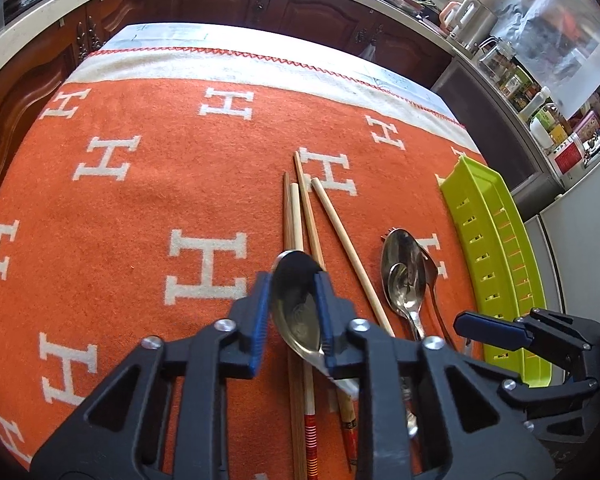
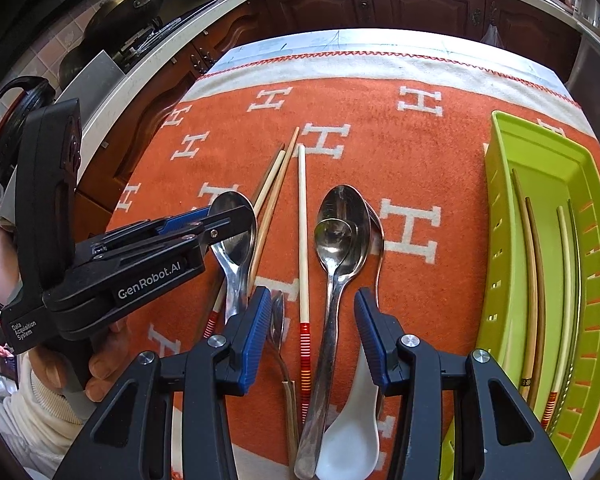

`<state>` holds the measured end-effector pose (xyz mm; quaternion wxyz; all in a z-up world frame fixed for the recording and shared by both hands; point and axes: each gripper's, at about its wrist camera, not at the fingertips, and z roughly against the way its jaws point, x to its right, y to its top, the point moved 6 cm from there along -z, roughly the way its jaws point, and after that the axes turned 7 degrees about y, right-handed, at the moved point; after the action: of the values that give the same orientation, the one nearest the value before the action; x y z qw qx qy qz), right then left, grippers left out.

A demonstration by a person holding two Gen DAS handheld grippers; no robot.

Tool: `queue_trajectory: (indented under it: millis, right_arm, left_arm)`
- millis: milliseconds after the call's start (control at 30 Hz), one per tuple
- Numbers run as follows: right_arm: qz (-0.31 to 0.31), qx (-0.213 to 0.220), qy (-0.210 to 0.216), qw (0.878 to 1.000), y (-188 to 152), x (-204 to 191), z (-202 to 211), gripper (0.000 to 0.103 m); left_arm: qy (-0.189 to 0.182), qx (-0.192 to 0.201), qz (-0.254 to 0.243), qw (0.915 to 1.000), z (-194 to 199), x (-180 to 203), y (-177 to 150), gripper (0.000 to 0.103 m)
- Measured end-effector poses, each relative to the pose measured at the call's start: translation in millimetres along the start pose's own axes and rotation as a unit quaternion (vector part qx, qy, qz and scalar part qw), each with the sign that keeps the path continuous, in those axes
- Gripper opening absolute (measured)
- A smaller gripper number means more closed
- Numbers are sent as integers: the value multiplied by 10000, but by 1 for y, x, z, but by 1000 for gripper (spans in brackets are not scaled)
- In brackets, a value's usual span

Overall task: Organize utensils
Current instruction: 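Grasp a metal spoon with the left tool while the right tool grasps another metal spoon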

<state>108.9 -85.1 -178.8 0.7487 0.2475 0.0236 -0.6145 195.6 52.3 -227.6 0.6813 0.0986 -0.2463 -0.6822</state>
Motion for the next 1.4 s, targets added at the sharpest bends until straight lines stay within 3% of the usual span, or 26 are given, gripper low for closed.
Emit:
queue_trajectory:
  millis: [100, 567, 900, 1033, 1400]
  right_arm:
    - [-8, -36, 5, 10000, -2, 0, -2, 44]
    - [202, -201, 123, 9995, -16, -9, -16, 35]
    - [530, -300, 232, 9979, -25, -26, -28, 13]
    - [673, -231, 307, 9970, -27, -32, -28, 3]
    - [563, 277, 452, 9970, -34, -29, 20, 3]
  left_arm:
    - [-75, 61, -43, 9999, 3, -1, -1, 1]
    - [-393, 283, 96, 9988, 37, -17, -7, 0]
    - [-504, 166, 289, 9982, 56, -33, -26, 0]
    - [-487, 166, 293, 9982, 62, -34, -31, 0]
    - [-516, 195, 120, 9984, 91, -10, -41, 0]
